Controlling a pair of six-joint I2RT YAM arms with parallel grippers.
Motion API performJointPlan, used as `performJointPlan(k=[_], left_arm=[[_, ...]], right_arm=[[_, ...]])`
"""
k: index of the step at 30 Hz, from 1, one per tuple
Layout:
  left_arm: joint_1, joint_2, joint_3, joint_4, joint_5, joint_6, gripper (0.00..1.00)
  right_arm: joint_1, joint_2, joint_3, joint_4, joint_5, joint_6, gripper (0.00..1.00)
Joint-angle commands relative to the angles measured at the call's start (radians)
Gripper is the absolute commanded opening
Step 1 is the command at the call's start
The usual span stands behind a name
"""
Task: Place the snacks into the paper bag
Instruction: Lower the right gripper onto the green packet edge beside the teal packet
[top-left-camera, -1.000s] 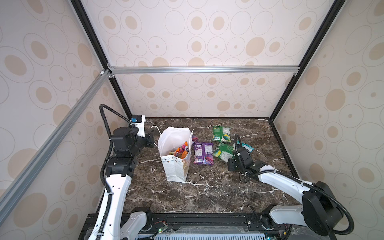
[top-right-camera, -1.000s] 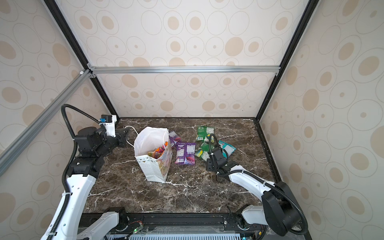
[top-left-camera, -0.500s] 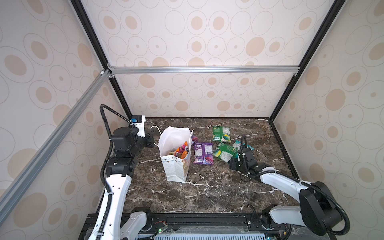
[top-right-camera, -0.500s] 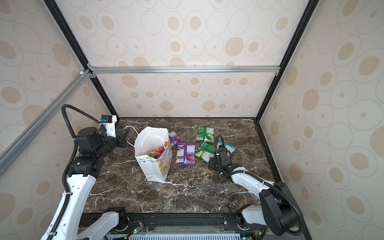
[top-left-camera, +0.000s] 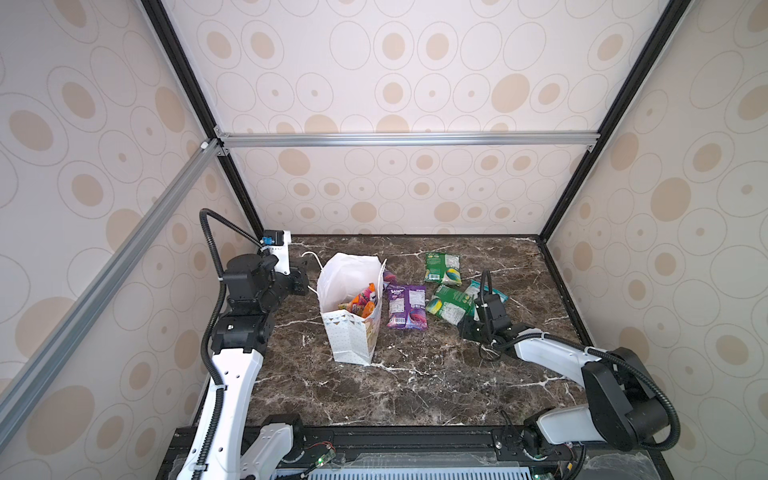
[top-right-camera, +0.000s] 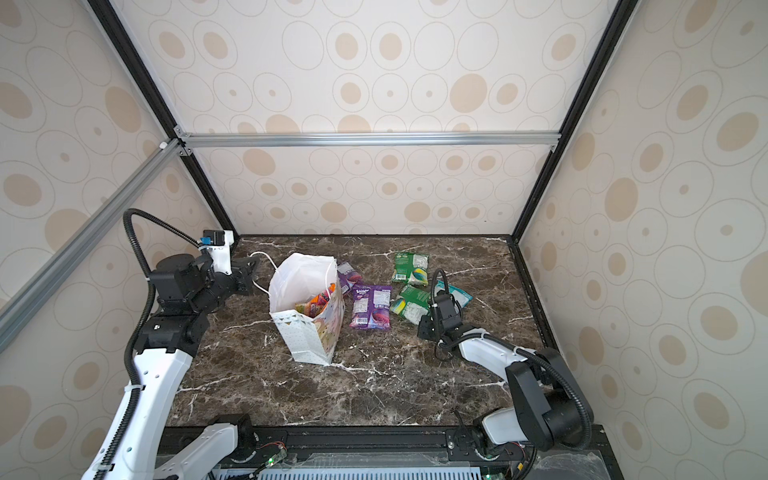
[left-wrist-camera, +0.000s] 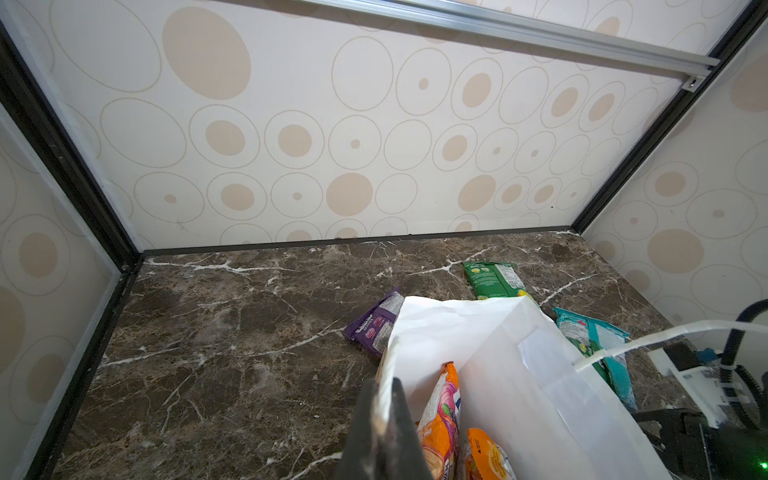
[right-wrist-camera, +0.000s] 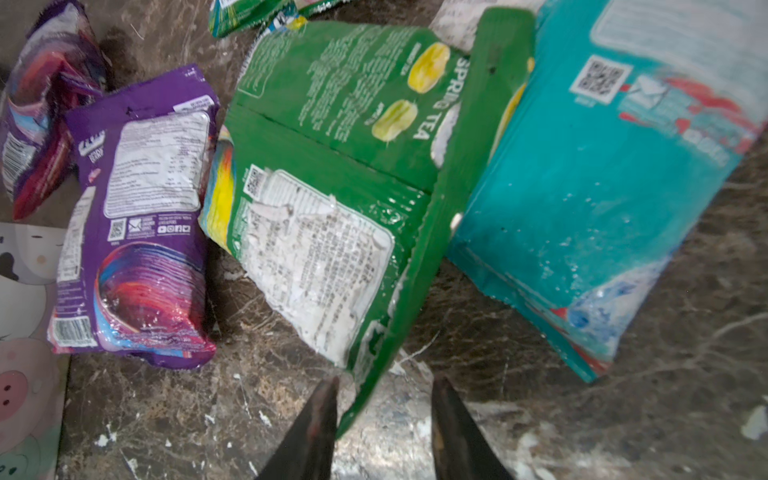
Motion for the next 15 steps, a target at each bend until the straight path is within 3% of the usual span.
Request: performJointPlan(k=[1,9,11,15], left_arm=[[0.009,-0.007,0.002,0.009,0.015,-0.008,0.00],[0.009,-0.009,0.002,0.009,0.014,-0.006,0.00],[0.009,-0.009,0.002,0.010,0.015,-0.007,0.00],[0.009,-0.012,0.002,0.011,0.019,-0.008,0.00]], right_arm=[[-0.008,0.028,0.036,0.016,-0.025,0.006,0.39],[-0.017,0.039,0.046,0.022,-0.006,-0.003,0.37],[-0.019,0.038,0.044,0.021,-0.006,-0.006,0.29],[-0.025,0.033,0.040,0.015,-0.006,-0.010,0.22]])
